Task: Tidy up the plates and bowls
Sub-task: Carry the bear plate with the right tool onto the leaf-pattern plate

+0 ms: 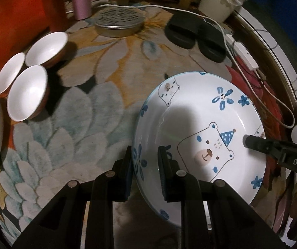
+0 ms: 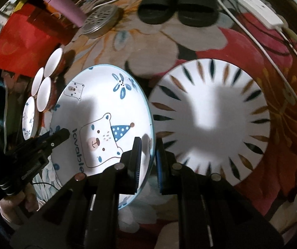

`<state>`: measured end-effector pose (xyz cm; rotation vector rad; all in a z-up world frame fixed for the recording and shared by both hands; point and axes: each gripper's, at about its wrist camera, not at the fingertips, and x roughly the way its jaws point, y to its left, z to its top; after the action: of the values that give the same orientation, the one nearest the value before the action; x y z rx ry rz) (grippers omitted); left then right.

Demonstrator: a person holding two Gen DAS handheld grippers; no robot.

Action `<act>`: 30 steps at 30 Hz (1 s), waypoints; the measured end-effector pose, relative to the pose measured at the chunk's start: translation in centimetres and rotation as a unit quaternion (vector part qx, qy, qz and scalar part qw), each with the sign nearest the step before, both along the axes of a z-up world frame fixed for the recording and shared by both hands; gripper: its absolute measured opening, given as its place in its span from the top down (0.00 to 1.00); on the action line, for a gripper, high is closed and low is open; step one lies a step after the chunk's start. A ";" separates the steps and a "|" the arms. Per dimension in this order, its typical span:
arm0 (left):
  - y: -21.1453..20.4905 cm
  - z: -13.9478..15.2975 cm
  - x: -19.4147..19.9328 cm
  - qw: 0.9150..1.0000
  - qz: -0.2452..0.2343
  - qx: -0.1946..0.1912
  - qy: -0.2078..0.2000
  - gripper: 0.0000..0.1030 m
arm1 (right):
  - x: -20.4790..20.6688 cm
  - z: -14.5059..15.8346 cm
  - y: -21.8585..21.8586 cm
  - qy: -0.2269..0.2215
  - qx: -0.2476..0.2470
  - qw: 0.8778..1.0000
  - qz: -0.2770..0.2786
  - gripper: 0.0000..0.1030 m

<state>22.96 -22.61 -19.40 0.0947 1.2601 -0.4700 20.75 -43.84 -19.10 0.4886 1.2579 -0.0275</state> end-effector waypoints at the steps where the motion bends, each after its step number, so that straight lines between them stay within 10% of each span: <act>1: -0.5 -0.1 -0.1 1.000 -0.003 0.000 0.001 0.79 | -0.3 -0.1 -0.5 0.002 0.000 1.000 -0.005 0.87; 30: -15.0 -2.5 -2.3 0.995 -0.102 0.011 0.014 0.79 | -5.9 -3.5 -12.0 0.040 -0.009 0.992 -0.117 0.87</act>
<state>20.67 -37.59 -21.91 0.2372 1.2894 -0.6350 14.86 -55.84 -22.56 0.6215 1.2727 -0.2585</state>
